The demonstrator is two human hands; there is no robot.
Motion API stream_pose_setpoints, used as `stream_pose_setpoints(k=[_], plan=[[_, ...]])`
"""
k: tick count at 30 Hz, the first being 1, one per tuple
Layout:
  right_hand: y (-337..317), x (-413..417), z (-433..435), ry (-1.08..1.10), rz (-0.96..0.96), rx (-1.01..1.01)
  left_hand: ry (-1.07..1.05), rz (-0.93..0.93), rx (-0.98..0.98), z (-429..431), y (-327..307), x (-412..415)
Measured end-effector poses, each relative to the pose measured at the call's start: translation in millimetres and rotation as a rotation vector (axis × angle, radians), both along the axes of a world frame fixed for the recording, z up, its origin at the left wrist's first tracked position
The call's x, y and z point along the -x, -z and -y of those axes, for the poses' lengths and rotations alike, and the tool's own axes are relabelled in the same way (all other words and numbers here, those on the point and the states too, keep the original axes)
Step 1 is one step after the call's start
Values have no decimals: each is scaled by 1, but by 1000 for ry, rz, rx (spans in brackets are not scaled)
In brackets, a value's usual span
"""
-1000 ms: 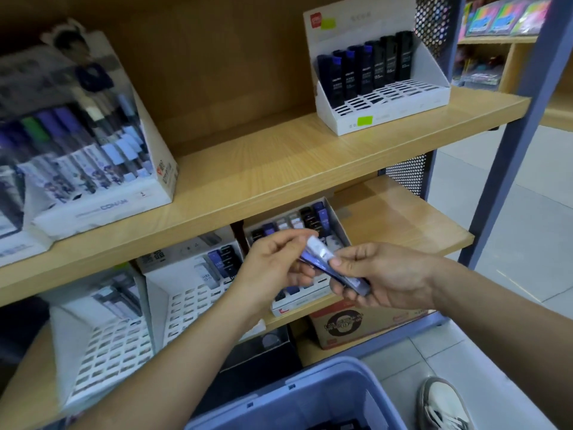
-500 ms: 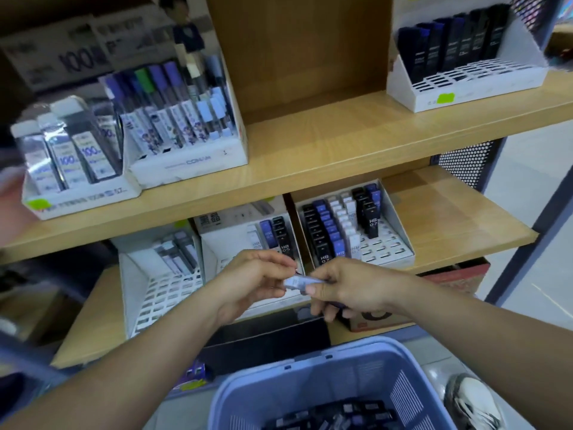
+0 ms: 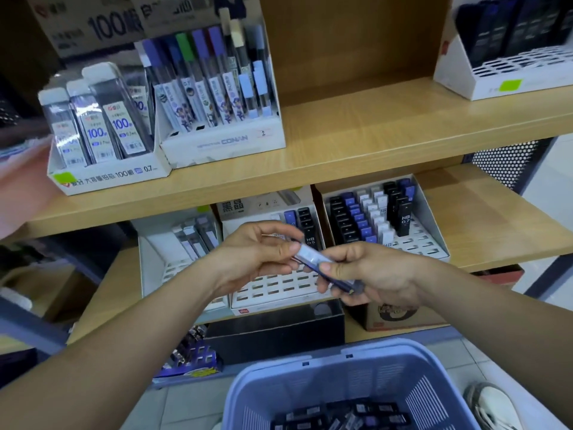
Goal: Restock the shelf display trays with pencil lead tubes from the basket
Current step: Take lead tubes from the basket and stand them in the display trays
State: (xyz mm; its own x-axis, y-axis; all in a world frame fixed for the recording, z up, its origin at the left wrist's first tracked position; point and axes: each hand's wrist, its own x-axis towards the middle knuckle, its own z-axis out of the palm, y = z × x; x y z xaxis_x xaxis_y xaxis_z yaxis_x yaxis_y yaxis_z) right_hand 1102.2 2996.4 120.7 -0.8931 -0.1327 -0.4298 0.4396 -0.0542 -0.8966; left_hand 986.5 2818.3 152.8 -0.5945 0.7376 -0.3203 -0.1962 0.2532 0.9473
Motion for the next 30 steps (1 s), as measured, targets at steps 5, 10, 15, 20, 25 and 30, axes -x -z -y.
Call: stream_pose_setpoints(k=[5,10,15,20,25,30], plan=[[-2,5,8,-21,63,24,80,-348,64,-3,4,-1],[-6,7,11,32,99,-1,-2,-383,103,1,5,2],[-6,8,17,52,95,20,-96,-493,136,-3,9,1],[-2,11,21,106,59,6,-73,-294,140,-1,12,5],[4,10,24,158,81,-77,-106,-275,90,4,16,15],[18,1,10,109,90,-432,-234,-589,254,21,19,44]])
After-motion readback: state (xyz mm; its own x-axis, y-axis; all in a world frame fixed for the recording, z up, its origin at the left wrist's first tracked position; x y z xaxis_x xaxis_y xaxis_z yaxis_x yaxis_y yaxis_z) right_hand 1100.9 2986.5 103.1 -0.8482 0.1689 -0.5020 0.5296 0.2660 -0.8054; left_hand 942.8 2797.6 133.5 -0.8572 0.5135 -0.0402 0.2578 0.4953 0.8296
